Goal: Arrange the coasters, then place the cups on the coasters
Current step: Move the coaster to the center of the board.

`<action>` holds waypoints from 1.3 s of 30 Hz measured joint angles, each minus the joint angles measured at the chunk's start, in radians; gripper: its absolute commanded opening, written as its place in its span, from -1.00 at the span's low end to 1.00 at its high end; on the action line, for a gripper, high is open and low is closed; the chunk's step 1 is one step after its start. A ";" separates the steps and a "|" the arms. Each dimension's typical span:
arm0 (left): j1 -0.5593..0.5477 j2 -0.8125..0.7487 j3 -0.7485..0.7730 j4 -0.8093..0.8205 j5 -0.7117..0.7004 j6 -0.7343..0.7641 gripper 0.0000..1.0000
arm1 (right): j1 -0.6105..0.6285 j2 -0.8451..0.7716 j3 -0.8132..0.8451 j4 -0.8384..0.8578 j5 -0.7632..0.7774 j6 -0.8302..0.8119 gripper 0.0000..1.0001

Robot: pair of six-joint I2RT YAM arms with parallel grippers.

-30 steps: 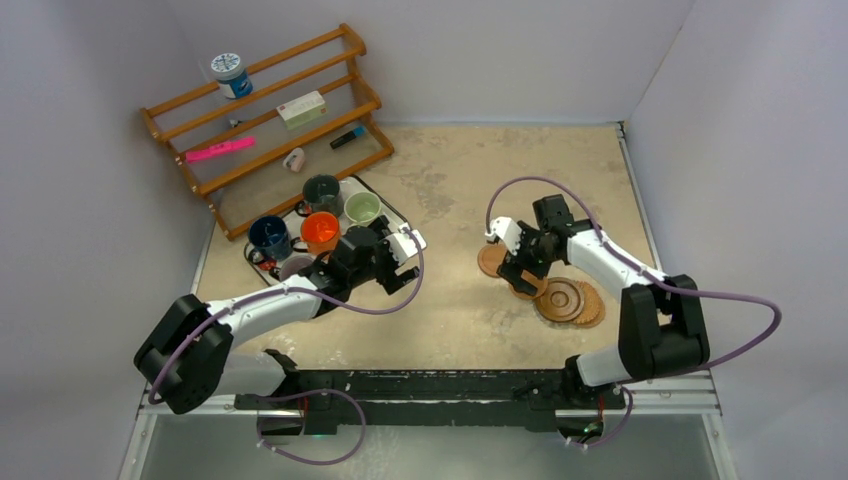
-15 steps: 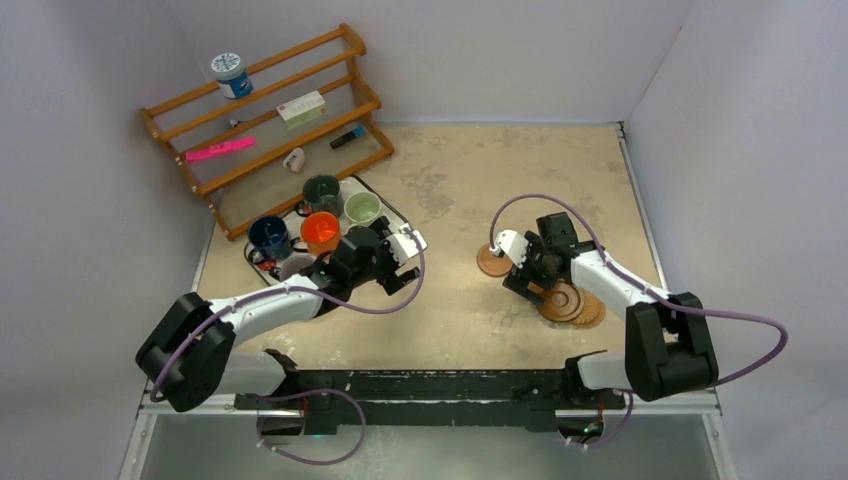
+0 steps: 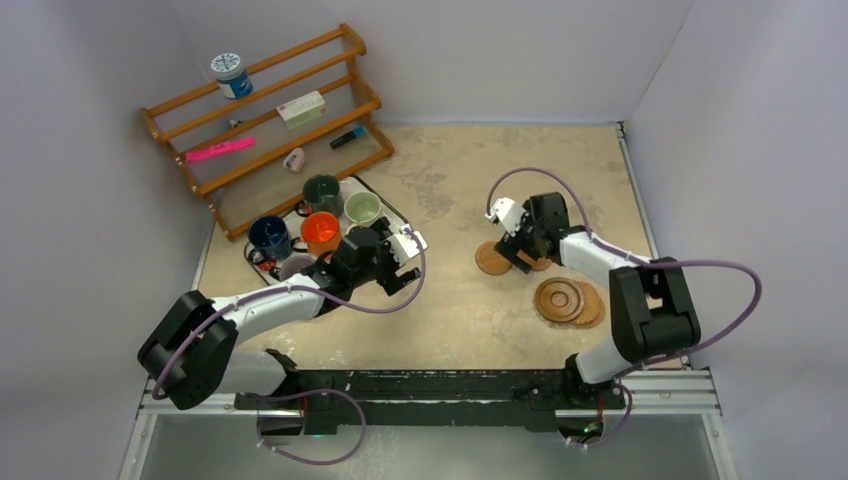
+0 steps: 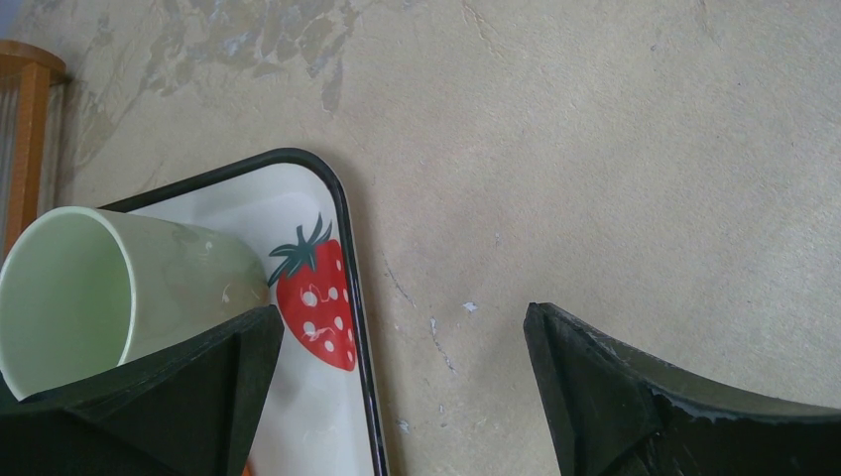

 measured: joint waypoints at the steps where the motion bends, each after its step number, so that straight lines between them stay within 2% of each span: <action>1: 0.000 0.000 0.000 0.000 0.000 0.000 1.00 | 0.000 0.020 0.014 0.019 0.006 0.010 0.98; 7: 0.000 0.000 0.000 0.000 0.000 0.000 1.00 | 0.000 0.111 0.066 0.156 0.086 0.066 0.98; 11: 0.000 0.000 0.000 0.000 -0.002 0.000 1.00 | 0.000 0.112 0.071 0.161 0.103 0.090 0.98; 14: 0.000 0.000 0.000 0.000 -0.003 0.000 1.00 | -0.006 0.058 0.071 0.094 0.082 0.090 0.98; 19: 0.000 0.000 0.000 0.000 -0.003 0.000 1.00 | -0.028 -0.153 0.072 -0.058 0.021 0.047 0.98; 23: 0.000 0.000 0.000 0.000 -0.003 0.000 1.00 | -0.055 -0.259 0.077 -0.195 0.011 -0.021 0.98; 30: 0.000 0.000 0.000 0.000 -0.002 0.000 1.00 | -0.108 -0.352 0.030 -0.384 0.010 -0.122 0.98; 39: 0.000 0.000 0.000 0.000 -0.002 0.000 1.00 | -0.124 -0.354 -0.095 -0.445 0.013 -0.178 0.98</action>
